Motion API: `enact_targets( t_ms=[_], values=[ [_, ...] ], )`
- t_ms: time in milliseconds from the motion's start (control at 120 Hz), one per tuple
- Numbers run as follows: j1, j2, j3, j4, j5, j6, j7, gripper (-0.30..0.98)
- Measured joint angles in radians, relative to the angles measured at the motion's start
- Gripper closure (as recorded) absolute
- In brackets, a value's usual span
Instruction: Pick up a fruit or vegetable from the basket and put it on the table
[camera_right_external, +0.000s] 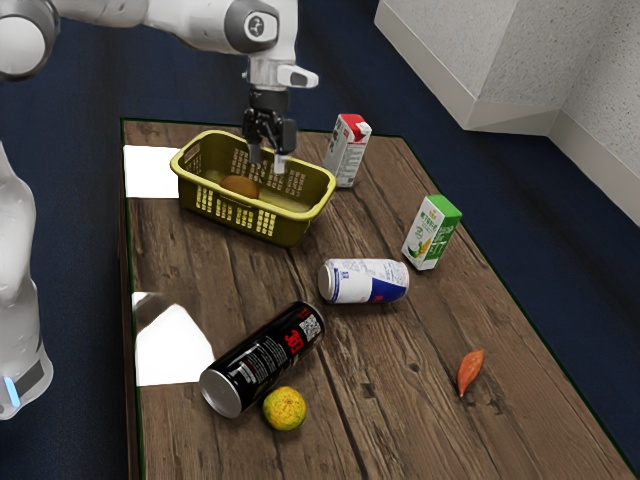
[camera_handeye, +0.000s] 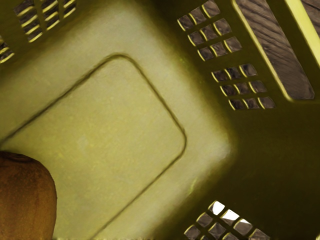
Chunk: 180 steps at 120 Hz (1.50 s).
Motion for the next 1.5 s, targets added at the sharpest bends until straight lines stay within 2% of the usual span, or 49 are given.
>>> enact_targets(
  t_ms=[367,775,1350,1500],
  values=[
    [0.117,-0.018,0.016,-0.057,0.011,0.009,0.085,0.0],
    [0.082,0.092,0.015,-0.056,-0.007,0.037,0.14,-0.01],
    [0.083,0.068,0.015,-0.142,-0.015,0.121,0.174,0.0],
    [0.081,0.077,0.015,-0.152,-0.014,0.134,0.178,0.11]
  ],
)
